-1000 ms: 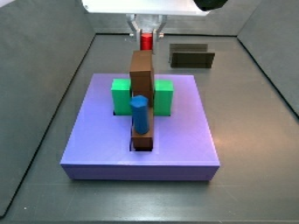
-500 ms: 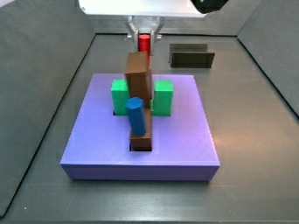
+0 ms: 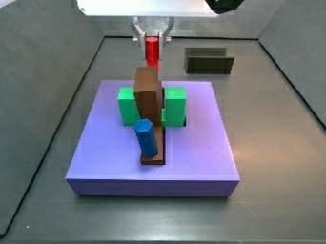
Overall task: Pick up the red object. Move up. Place the red object on the fixture. Regrasp the red object. Move to above the board. Insert the red object.
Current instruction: Insert the red object.
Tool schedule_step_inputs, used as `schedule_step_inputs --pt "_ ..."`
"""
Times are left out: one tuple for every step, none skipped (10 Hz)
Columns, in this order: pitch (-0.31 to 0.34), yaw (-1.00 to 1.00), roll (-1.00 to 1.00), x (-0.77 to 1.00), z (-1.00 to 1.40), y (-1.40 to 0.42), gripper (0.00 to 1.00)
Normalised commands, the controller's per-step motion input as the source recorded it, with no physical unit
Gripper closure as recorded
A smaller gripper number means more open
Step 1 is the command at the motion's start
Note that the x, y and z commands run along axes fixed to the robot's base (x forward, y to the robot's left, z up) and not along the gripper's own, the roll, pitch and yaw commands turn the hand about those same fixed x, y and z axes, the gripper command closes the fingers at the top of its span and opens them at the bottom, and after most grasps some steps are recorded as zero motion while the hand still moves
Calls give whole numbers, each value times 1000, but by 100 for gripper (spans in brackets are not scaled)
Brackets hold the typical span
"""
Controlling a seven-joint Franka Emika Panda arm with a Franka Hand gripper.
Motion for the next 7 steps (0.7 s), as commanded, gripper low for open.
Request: schedule_step_inputs --pt "51 0 76 180 0 -111 100" --pt "46 0 140 189 -63 -60 100" --pt "-6 0 100 149 -357 0 100" --pt "-83 43 209 63 -369 0 100" --pt "-84 77 309 0 -360 0 100" --pt "-67 57 344 0 -366 0 100" --pt "-66 83 390 0 -300 0 100"
